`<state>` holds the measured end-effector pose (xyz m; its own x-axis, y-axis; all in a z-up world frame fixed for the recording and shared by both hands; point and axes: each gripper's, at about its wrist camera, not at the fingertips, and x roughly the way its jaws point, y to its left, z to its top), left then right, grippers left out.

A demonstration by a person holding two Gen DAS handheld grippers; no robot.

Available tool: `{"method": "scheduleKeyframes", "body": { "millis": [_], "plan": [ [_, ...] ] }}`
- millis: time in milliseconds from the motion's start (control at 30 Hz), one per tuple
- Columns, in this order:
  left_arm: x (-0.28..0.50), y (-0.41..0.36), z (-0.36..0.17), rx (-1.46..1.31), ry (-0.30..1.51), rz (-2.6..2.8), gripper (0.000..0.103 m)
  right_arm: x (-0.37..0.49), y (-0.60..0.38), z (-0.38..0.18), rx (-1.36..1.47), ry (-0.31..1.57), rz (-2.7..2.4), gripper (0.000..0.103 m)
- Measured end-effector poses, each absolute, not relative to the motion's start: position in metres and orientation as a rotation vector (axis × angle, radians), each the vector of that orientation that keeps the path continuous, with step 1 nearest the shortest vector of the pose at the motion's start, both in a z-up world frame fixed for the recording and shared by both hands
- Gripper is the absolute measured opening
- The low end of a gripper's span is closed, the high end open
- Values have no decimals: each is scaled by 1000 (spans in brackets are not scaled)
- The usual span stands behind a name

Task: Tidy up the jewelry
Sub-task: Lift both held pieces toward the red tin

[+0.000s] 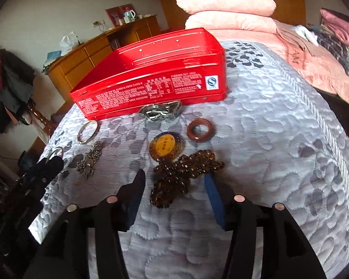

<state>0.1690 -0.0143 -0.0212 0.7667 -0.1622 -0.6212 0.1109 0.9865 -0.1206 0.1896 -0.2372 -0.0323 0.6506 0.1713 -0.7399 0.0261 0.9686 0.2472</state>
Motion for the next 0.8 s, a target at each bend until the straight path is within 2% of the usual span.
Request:
{"method": "scheduleKeyframes", "body": {
  "millis": [400,500,533,667,800],
  "plan": [
    [171,-19,-24,-64,688,-149,46,194,-225,-35,131,860,68,51],
    [171,-21,-24,-59,691,-149,46,193,-225,-35,107,852,65,44],
    [171,-22,-24,-57,693,-149,46,192,-227,-35,107,848,64,39],
    [170,-25,-25,-52,695,-148,46,188,-236,-35,146,838,86,26],
    [169,-27,-24,-46,689,-146,46,183,-243,-30,200,823,142,24]
  ]
}}
